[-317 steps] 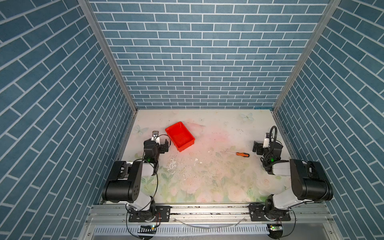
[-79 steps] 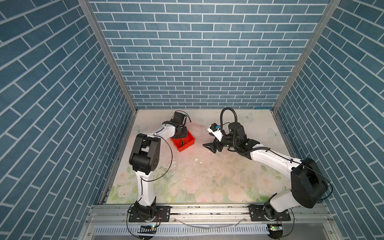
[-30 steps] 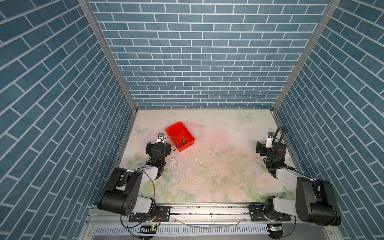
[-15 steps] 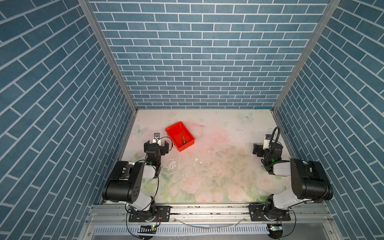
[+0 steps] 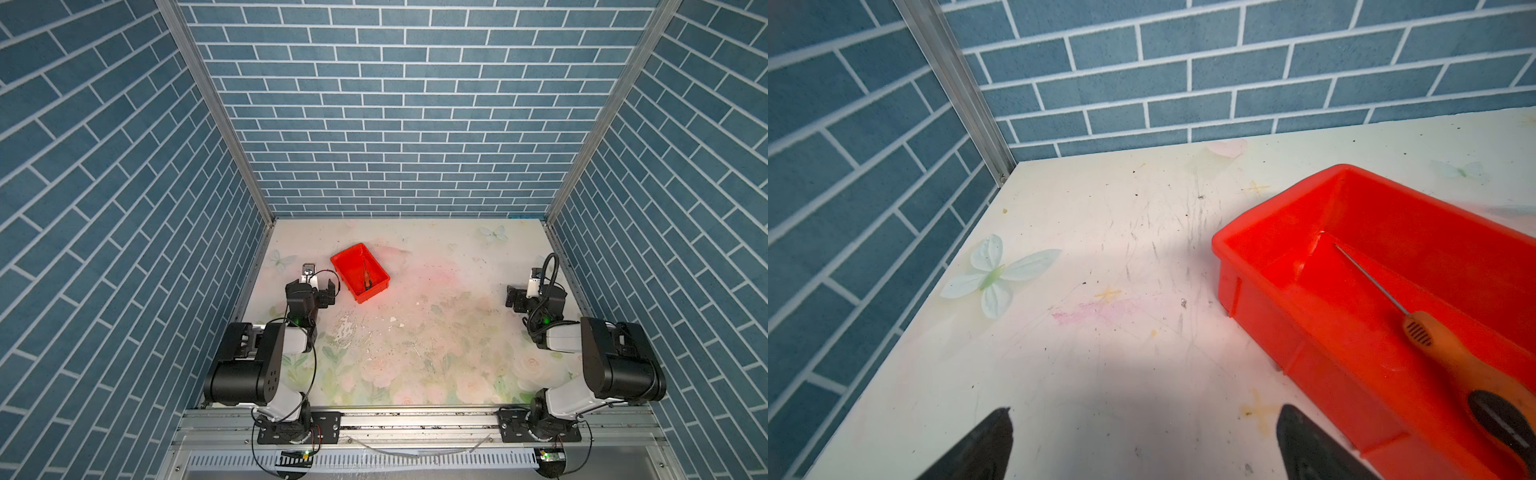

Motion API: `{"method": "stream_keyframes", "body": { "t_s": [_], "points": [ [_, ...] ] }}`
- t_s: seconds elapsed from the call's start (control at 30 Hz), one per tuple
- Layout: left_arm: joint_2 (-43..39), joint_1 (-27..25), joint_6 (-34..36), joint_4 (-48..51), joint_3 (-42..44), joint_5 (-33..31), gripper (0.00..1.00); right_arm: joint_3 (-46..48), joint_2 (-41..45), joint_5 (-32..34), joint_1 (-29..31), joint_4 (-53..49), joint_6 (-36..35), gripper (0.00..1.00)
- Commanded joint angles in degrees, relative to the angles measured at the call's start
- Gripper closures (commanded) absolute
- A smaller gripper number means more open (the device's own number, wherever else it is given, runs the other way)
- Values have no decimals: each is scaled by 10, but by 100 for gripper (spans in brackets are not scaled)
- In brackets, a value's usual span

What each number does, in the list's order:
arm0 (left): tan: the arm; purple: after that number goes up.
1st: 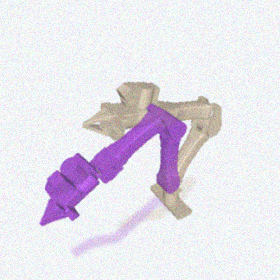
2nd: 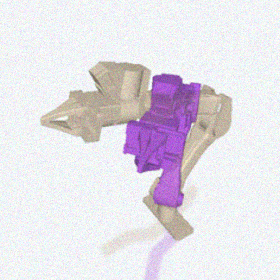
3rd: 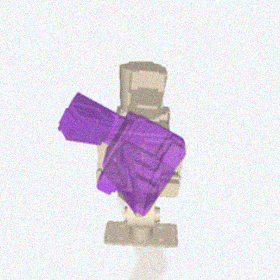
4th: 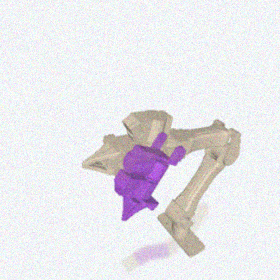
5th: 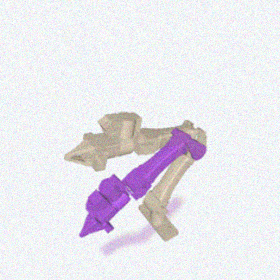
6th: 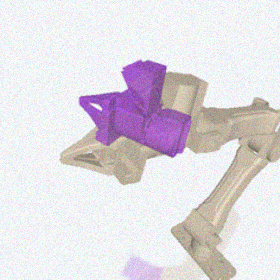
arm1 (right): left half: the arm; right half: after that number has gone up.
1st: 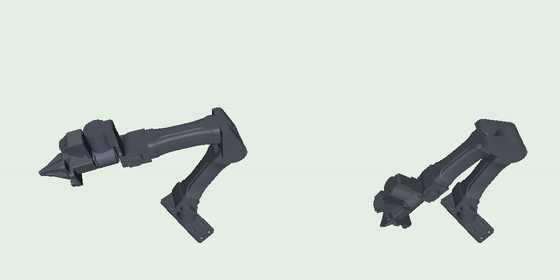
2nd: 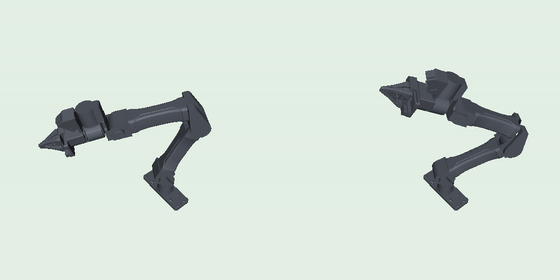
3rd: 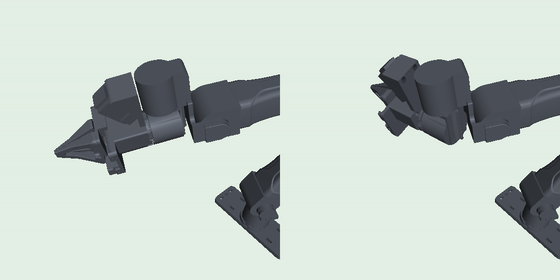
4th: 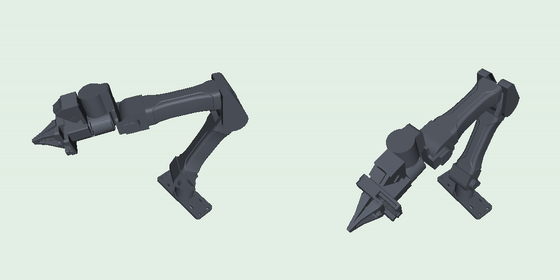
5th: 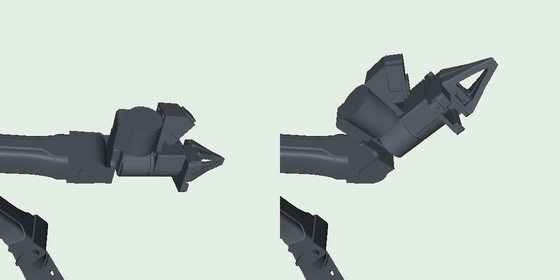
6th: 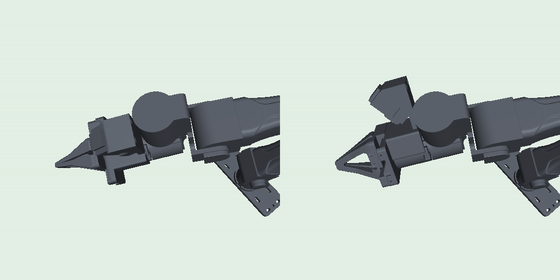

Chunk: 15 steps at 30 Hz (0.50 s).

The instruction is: Put the screwdriver in the bin

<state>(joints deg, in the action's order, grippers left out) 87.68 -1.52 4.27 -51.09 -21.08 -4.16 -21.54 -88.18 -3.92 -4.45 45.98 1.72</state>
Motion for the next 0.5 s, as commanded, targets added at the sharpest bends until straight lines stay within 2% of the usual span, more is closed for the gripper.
{"method": "stream_keyframes", "body": {
  "t_s": [0.0, 0.47],
  "points": [
    [1, 2, -5, 3, -6, 7, 0, -17, -1, -7, -2, 21, 15, 2],
    [1, -2, -2, 5, -7, 2, 0, -15, 1, -5, -1, 24, 15, 1]
  ]
}}
